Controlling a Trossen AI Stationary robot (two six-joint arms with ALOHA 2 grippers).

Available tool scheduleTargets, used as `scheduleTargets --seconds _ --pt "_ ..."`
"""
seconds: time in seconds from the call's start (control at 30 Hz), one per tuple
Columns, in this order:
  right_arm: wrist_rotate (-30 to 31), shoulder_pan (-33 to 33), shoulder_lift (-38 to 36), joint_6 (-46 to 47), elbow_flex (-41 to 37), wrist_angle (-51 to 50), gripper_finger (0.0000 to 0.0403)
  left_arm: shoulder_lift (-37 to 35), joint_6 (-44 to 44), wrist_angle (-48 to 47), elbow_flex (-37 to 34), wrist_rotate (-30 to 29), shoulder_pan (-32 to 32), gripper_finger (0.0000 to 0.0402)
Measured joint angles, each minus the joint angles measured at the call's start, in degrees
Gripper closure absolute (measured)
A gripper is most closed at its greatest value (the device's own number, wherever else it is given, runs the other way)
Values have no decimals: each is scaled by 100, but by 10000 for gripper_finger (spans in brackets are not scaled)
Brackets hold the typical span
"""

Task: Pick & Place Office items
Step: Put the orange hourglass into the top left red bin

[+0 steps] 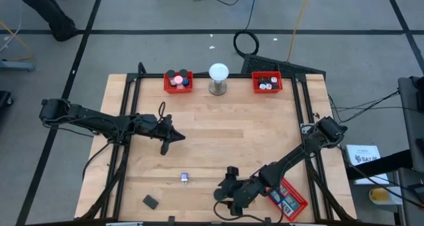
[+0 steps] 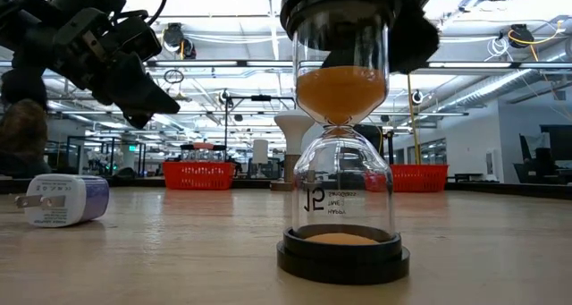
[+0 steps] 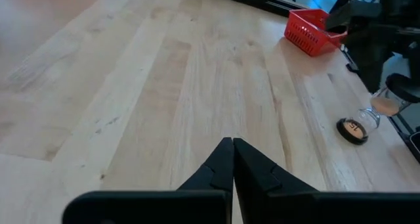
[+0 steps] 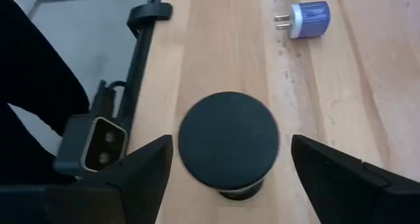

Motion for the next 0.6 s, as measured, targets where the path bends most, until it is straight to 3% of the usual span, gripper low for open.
scheduleTargets --seconds 0.37,0.6 --pt "-31 -140 4 -477 -5 67 160 0 -42 -184 0 219 0 399" --pt "-454 -360 4 -691 -9 363 196 -32 -161 -206 0 253 -4 387"
